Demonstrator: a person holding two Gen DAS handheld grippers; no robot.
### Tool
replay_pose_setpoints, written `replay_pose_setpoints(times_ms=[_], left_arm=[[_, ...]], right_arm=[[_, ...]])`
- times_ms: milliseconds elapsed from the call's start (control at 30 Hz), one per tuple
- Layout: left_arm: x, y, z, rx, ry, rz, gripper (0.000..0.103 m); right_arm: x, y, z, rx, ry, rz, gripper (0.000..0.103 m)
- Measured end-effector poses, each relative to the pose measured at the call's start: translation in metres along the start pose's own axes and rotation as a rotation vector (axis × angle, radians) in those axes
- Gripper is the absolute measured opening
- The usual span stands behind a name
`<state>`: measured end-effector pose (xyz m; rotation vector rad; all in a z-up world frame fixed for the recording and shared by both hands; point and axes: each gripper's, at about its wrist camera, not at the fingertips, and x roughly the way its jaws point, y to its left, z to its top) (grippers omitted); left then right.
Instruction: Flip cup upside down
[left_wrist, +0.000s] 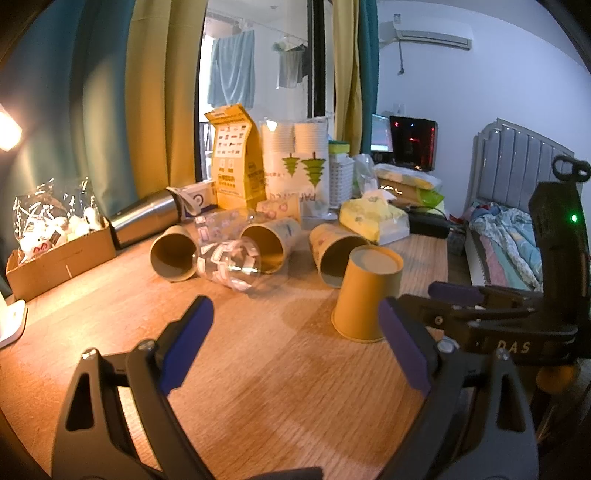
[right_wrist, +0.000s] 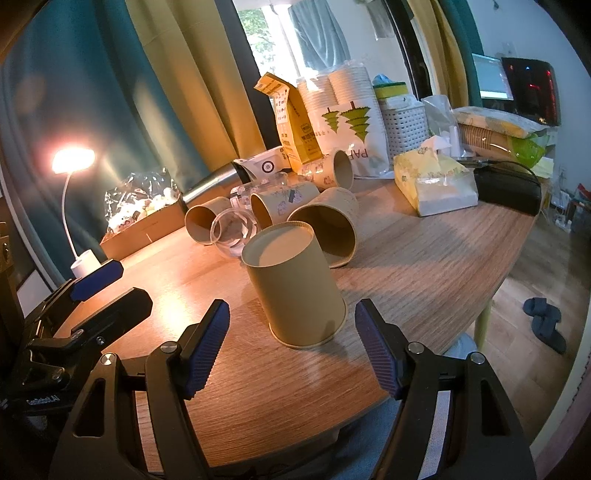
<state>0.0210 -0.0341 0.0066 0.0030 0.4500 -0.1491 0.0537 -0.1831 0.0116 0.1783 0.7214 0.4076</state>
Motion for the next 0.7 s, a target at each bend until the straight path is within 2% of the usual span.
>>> replay_pose_setpoints(times_ms=[267,367,533,700], left_arm=[[-0.006,0.002,-0.002,0.004,-0.013,0.002,0.092],[-0.015,0.0,-0.002,0.021,-0.059,-0.002,0.092],[-0.021,-0.004,-0.001,0.046,-0.086,-0.014,0.092],[-0.016,-0.003,0.002,0.03,-0.055,-0.027,0.092]], right_arm=[[0.0,-0.001,0.0,0.001,-0.001,0.0,0.074],[0.0,-0.001,0.0,0.002,-0.002,0.001,0.074],[0.0,-0.002,0.0,0.002,-0.006,0.0,0.074],[-0.001,-0.001,0.0,-0.002,-0.012,0.002,0.074]])
